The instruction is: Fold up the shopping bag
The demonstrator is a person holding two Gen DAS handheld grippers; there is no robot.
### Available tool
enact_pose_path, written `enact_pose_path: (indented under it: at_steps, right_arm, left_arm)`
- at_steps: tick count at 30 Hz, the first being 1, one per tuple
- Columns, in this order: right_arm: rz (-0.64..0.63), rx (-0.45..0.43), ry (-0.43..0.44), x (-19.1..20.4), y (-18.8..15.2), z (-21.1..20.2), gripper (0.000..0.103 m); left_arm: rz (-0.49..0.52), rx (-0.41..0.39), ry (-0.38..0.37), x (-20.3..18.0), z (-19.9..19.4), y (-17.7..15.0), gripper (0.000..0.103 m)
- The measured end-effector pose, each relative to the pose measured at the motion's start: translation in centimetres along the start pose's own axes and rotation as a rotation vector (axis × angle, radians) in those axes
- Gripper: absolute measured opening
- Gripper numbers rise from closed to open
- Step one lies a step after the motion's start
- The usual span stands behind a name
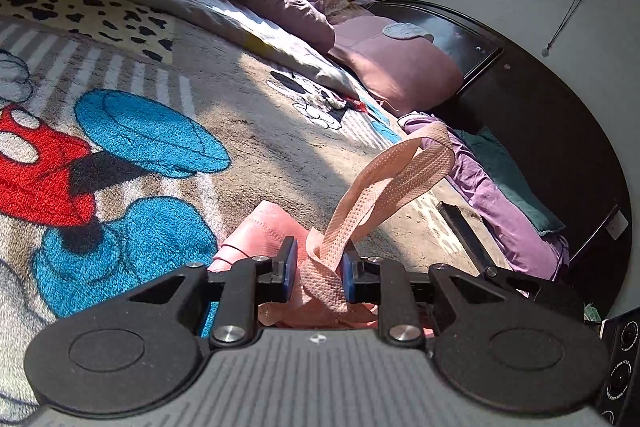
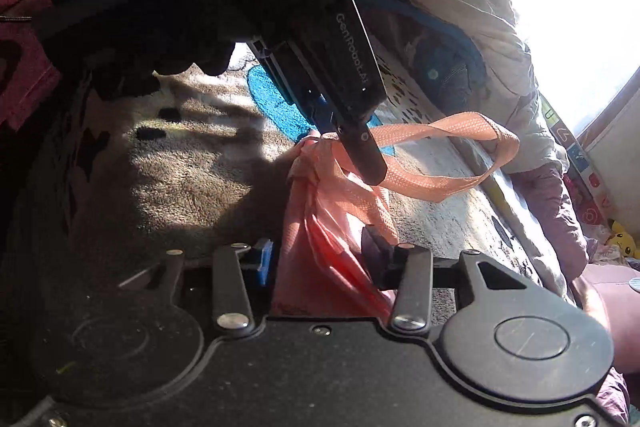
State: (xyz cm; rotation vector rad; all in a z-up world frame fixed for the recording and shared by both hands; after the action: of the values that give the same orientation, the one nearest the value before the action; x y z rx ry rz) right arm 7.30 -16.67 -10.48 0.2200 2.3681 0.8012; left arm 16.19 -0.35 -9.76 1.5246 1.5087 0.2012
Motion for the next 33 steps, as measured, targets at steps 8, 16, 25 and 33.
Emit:
enact_pose_path:
  at_steps: [8,16,25,33]
  right_arm:
    - [-0.413,-0.001,-0.153,3.3,0.4,0.0,0.046]
    - [-0.485,0.018,-0.118,2.8,0.8,0.4,0.032]
    - [0.121,-0.079,-0.008,-2.3,1.4,-0.8,0.027]
    - [0.191,-0.104,-0.001,-2.7,1.3,-0.3,0.028]
  left_arm:
    - [-0.053,0.0,-0.033,0.6,0.8,0.4,0.022]
    - [-0.094,0.0,-0.047,0.9,0.8,0.5,0.022]
    - [-0.017,-0.046,-0.157,-1.2,0.8,0.7,0.023]
    - [0.208,-0.178,0.021,-4.2,1.3,2.8,0.023]
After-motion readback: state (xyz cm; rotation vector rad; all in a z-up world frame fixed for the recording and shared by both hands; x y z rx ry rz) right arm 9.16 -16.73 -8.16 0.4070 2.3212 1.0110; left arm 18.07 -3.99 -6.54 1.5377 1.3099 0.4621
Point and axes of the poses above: each gripper's, at about its wrist camera, not at the fingertips, and z roughly the way its jaws point, x to its left, y to its top, the point moved 4 cm from there along z, roughly the way its jaws point, and after that the axes turned 11 degrees about y, right-handed, at the moved point
